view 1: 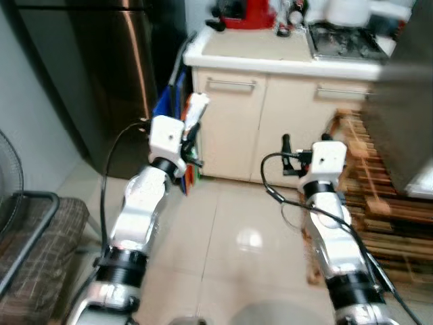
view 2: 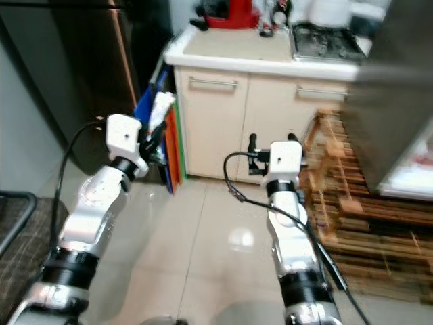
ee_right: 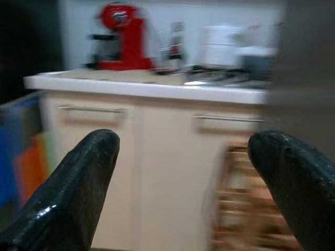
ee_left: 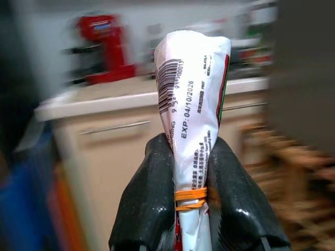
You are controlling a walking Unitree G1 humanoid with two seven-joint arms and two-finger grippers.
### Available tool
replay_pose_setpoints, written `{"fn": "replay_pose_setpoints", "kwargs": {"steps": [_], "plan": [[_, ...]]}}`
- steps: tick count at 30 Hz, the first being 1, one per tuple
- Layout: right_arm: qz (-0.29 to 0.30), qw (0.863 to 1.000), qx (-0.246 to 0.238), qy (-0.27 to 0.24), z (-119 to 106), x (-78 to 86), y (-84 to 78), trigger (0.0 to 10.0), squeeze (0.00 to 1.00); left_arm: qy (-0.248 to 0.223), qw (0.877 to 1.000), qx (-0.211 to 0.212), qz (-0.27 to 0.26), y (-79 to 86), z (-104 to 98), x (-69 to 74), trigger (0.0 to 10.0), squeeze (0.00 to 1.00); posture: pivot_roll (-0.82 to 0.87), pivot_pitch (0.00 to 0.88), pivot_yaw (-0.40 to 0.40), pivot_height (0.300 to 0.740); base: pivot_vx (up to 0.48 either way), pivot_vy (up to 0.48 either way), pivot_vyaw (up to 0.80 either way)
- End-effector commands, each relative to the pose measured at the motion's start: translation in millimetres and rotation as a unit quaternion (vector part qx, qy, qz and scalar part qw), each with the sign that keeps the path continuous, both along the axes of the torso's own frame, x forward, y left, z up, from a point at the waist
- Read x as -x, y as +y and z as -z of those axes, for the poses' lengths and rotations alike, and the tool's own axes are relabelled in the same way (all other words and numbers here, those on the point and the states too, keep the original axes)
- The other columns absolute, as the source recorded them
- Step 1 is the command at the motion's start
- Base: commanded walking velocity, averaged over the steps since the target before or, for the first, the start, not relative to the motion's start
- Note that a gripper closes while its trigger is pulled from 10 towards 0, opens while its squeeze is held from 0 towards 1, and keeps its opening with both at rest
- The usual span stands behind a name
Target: Restocking fridge
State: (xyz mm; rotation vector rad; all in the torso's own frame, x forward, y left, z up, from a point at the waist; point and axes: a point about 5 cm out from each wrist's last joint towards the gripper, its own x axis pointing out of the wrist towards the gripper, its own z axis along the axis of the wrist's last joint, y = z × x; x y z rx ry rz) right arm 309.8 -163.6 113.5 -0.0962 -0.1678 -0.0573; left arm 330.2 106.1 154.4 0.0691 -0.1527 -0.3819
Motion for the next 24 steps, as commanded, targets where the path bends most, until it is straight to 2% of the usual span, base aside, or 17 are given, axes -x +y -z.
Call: {"fn": "replay_pose_setpoints", "kwargs": {"steps": [1,10,18,24], "plan": [[0.003,1.000,-0.004,-0.014,-7.1,-2.8,0.8,10.0,0.00,-0.010,1.000,-0.005,0.002,1.5,-3.7,-1.0,10.0,0.00,0.00,0.000,0.021,0.740,0.266,-0.398,0.00],[0.013,1.000,-0.001,-0.009,-3.9,0.2,-6.0,10.0,0.00,-0.010,1.000,-0.002,-0.014,6.7,1.0,1.1,10.0,0.00,0.00,0.000,0.020,0.740,0.273,-0.391,0.00],[0.016,1.000,0.003,-0.005,-2.1,1.2,-9.1,10.0,0.00,-0.021,1.000,0.011,-0.004,-6.9,0.5,12.2,10.0,0.00,0.01,0.000,0.013,0.740,0.286,-0.382,0.00],[0.013,1.000,0.006,-0.002,-0.8,0.6,-9.7,10.0,0.00,-0.028,1.000,0.008,0.005,-9.3,-0.8,14.9,10.0,0.00,0.01,0.000,0.009,0.740,0.265,-0.398,0.00]]}}
